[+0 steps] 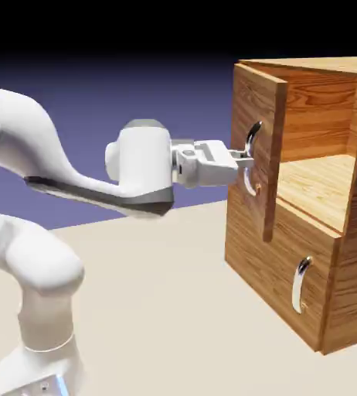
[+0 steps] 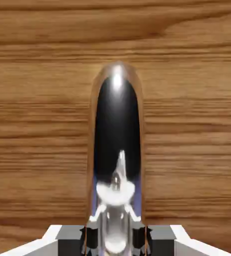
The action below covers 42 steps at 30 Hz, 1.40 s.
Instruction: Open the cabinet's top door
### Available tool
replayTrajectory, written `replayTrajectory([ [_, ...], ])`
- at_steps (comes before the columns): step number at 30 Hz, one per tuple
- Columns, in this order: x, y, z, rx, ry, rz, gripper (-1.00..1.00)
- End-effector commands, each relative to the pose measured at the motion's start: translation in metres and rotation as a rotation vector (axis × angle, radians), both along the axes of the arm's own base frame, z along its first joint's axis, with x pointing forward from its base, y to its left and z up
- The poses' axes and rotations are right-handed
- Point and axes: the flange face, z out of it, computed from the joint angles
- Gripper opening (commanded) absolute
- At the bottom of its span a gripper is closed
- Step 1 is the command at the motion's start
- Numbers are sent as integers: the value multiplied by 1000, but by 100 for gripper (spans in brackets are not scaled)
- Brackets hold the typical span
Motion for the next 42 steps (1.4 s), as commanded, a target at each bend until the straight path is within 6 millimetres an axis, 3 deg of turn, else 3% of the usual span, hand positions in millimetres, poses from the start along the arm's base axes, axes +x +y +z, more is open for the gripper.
replayTrajectory([
  [1, -4, 4, 0, 3, 1, -13, -100],
  [11, -37, 36, 0, 3, 1, -119, -100],
  [29, -74, 83, 0, 4, 0, -257, -100],
  [42, -116, 159, 0, 3, -1, -456, -100],
])
